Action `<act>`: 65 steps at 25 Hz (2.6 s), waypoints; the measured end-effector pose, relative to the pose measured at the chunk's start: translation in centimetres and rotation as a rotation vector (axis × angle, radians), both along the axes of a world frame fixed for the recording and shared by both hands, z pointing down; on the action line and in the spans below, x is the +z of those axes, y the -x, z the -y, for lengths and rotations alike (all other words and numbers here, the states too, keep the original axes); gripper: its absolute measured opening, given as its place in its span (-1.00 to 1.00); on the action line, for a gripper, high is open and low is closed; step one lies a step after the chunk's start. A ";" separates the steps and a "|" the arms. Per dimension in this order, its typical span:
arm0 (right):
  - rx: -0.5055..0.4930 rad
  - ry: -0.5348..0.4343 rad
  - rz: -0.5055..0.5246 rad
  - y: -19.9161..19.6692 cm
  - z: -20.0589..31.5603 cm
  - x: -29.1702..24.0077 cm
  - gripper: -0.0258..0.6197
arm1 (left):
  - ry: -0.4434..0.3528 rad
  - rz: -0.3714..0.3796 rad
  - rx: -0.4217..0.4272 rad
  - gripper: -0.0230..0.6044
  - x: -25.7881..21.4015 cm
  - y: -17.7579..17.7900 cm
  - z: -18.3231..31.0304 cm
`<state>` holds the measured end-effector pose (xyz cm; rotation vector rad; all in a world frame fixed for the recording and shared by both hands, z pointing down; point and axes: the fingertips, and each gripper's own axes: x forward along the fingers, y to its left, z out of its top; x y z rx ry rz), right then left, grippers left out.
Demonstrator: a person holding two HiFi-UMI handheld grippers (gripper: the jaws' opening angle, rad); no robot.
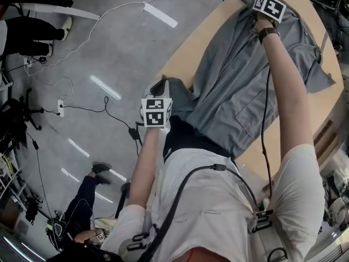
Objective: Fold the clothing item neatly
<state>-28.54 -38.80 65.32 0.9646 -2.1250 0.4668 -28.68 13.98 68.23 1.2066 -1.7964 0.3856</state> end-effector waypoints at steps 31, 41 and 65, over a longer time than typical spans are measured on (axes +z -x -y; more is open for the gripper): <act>0.264 0.149 0.273 -29.9 2.7 0.1 -0.84 | 0.062 -0.125 1.048 -0.85 -1.2 -30.1 -10.8; -0.031 -0.041 0.096 -28.2 2.0 -2.3 -0.28 | 0.081 -0.116 0.931 -0.69 1.1 -26.6 -11.3; 0.245 -0.036 0.561 -37.9 -28.2 -14.9 -0.59 | -0.495 0.016 0.788 -0.71 -19.2 -17.6 20.5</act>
